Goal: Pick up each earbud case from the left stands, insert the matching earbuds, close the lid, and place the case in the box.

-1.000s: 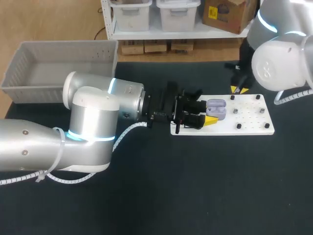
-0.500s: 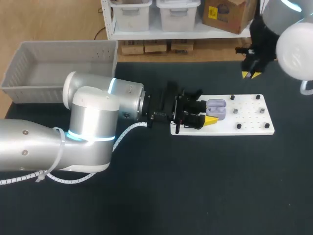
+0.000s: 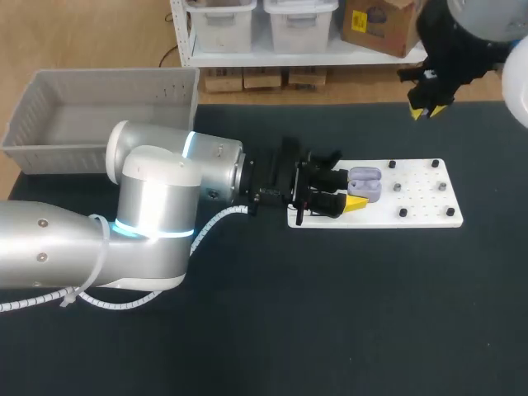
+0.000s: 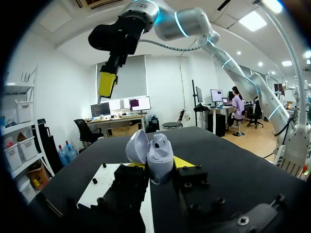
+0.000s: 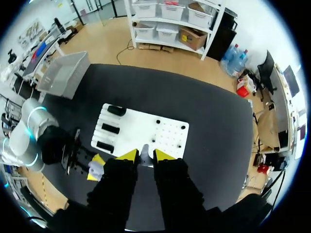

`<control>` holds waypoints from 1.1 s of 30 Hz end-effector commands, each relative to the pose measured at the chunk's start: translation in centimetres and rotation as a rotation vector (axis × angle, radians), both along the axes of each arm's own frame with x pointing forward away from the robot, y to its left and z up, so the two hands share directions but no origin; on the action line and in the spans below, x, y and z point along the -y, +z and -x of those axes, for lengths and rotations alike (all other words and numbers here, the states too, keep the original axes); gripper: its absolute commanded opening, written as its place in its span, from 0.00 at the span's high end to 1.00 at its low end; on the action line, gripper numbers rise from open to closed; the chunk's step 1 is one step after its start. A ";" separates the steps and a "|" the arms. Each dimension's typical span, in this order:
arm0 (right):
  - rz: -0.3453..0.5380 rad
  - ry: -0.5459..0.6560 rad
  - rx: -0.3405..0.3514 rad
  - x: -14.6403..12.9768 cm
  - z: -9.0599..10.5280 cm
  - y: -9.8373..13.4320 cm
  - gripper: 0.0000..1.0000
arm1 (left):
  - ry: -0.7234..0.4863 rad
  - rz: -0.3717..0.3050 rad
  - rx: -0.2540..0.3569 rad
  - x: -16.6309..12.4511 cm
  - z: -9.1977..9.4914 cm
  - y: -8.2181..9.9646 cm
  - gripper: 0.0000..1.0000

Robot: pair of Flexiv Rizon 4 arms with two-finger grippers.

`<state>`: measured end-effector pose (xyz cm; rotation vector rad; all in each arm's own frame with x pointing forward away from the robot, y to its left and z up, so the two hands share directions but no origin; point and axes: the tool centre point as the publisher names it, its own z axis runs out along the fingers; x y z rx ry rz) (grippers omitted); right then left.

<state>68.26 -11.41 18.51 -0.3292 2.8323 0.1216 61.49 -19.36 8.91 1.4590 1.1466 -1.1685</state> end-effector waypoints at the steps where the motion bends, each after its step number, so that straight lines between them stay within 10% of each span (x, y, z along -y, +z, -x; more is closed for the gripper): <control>1: 0.026 0.012 -0.013 -0.3 1.3 0.6 1.00 | 0.005 0.004 0.003 0.0 0.1 -0.1 1.00; 22: 0.069 0.026 -0.034 -0.2 1.6 0.5 1.00 | 0.005 0.004 0.003 0.0 0.1 -0.1 1.00; 33: 0.070 0.114 -0.032 -2.8 5.6 1.1 1.00 | 0.005 0.004 0.003 0.0 0.1 -0.1 1.00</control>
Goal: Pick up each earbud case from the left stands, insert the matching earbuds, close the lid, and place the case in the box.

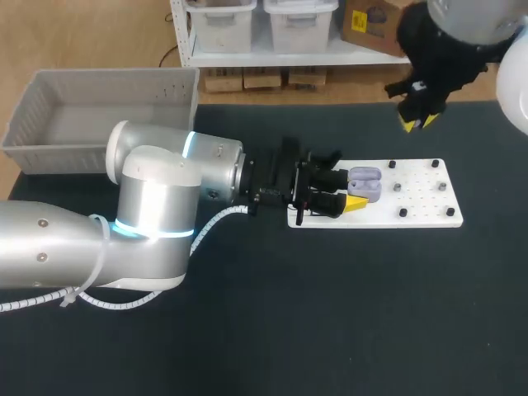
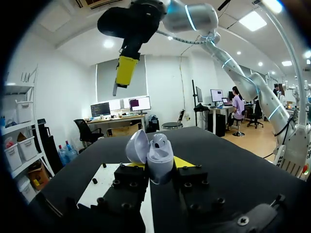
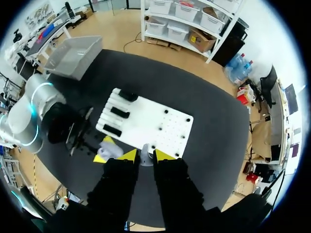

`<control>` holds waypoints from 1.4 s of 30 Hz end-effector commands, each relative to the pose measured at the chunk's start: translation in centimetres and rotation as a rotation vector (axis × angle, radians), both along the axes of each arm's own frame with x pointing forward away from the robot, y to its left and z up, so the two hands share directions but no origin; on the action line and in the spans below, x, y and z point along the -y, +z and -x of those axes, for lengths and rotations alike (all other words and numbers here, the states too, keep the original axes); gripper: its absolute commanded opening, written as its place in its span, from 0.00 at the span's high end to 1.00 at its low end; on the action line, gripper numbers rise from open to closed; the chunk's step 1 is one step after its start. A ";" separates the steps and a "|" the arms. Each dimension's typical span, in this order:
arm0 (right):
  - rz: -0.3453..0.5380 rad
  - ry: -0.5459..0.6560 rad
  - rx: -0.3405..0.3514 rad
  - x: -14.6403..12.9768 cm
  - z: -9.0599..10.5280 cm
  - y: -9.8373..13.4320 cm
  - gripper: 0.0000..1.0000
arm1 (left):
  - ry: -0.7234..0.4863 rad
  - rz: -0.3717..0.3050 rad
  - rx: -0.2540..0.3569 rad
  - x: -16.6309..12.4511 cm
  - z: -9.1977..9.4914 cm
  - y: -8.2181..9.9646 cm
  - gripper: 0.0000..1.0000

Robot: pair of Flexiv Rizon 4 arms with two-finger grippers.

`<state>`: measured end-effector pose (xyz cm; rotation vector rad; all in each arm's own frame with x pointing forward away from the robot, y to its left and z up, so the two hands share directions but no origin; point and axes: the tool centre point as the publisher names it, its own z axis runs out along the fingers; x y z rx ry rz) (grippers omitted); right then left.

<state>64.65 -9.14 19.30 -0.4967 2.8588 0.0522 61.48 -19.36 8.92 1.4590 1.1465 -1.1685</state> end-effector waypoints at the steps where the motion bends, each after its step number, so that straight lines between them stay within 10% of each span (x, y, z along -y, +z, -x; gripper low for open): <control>1: 0.001 0.018 -0.009 -0.9 2.4 0.2 1.00 | 0.005 0.004 0.003 0.0 0.1 -0.1 1.00; 15: -0.006 0.109 -0.118 -4.2 5.8 -1.3 1.00 | 0.005 0.004 0.003 0.0 0.1 -0.1 1.00; 42: 0.064 0.189 -0.163 -7.2 5.8 -3.7 1.00 | 0.005 0.004 0.003 0.0 0.1 -0.1 1.00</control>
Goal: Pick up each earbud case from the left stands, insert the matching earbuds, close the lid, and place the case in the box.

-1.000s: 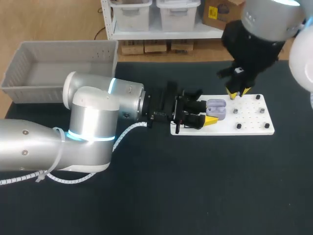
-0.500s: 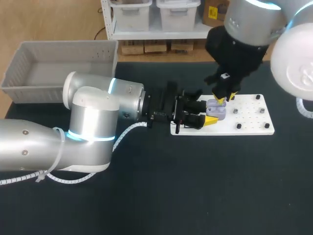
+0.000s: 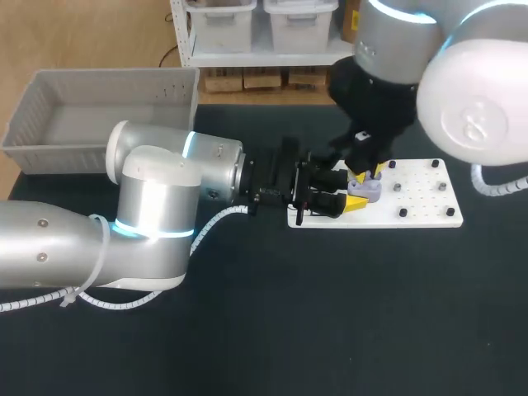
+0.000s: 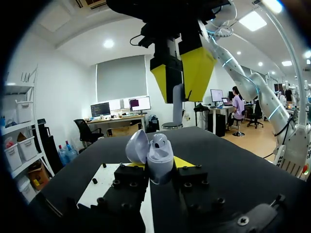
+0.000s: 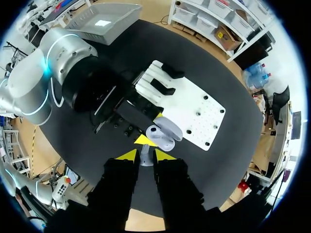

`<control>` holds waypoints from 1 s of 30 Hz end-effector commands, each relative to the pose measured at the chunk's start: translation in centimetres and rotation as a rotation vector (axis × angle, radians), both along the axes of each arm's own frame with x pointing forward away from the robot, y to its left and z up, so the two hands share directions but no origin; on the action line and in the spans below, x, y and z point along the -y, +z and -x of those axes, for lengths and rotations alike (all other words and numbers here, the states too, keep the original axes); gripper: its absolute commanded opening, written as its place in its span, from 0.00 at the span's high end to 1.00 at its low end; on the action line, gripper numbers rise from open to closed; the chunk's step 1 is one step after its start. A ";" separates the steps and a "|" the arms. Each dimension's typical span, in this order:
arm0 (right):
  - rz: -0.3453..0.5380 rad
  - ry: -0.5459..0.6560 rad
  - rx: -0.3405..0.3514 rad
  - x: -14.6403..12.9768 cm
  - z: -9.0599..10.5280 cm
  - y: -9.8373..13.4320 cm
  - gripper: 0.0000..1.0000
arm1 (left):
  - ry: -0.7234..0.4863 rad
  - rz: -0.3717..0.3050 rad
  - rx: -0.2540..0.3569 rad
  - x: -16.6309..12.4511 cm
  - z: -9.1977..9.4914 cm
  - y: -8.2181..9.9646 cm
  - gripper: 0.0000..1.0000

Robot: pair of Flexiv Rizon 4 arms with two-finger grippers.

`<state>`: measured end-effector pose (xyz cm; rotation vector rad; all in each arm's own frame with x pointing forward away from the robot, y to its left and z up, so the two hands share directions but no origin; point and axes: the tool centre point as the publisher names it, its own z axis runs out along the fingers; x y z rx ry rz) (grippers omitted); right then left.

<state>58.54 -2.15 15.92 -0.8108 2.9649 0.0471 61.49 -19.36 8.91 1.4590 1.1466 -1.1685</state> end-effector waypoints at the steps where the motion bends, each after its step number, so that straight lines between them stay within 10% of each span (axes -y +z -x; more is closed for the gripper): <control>1: 0.015 -0.006 -0.001 -0.1 -0.4 -0.5 1.00 | 0.005 0.004 0.003 0.0 0.1 -0.1 1.00; 30: 0.005 -0.012 -0.001 0.0 -1.0 -2.2 1.00 | 0.005 0.004 0.003 0.0 0.1 -0.1 1.00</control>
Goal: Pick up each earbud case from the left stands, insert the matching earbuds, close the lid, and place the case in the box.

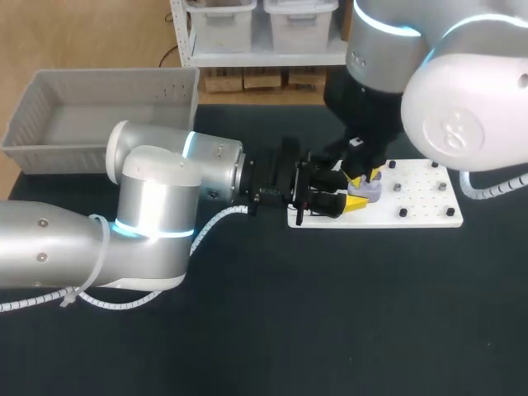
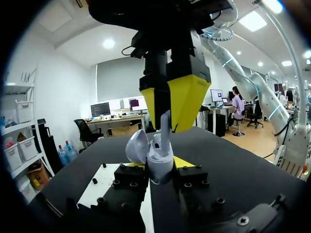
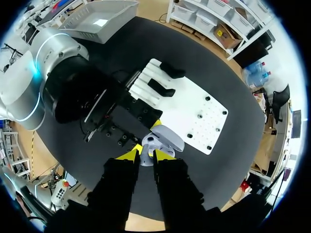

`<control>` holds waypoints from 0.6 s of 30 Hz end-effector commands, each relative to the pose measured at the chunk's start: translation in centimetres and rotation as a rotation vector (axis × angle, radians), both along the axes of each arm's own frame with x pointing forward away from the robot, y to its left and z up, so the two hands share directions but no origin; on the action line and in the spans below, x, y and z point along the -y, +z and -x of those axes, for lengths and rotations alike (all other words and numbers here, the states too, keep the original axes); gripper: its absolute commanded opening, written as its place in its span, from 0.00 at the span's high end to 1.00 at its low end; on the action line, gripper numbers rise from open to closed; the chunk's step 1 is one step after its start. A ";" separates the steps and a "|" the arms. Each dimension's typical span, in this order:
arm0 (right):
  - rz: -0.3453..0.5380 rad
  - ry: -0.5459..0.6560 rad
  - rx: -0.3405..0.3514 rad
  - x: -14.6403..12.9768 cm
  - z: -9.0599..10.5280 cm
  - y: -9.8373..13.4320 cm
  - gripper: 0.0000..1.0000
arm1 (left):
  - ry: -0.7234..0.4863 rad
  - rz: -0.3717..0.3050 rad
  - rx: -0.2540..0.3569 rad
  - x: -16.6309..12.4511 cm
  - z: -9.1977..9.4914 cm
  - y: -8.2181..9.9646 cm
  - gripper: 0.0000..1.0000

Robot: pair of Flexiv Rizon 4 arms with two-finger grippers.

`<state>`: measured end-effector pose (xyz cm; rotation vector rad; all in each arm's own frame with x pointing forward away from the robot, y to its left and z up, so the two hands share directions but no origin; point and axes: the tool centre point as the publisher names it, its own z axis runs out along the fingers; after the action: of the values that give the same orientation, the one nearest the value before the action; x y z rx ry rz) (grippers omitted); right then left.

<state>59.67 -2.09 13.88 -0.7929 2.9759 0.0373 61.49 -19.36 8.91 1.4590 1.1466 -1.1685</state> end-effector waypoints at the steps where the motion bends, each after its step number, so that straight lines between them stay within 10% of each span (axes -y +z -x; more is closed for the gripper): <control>1: -0.003 0.002 0.003 0.0 0.1 -0.2 1.00 | 0.005 0.004 0.003 0.0 0.1 -0.1 1.00; 18: -0.007 0.002 -0.001 -0.1 -0.2 -0.7 1.00 | 0.005 0.004 0.003 0.0 0.1 -0.1 1.00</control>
<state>59.80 -2.02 13.26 -0.7974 2.9748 0.0487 61.48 -19.35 8.89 1.4591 1.1469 -1.1685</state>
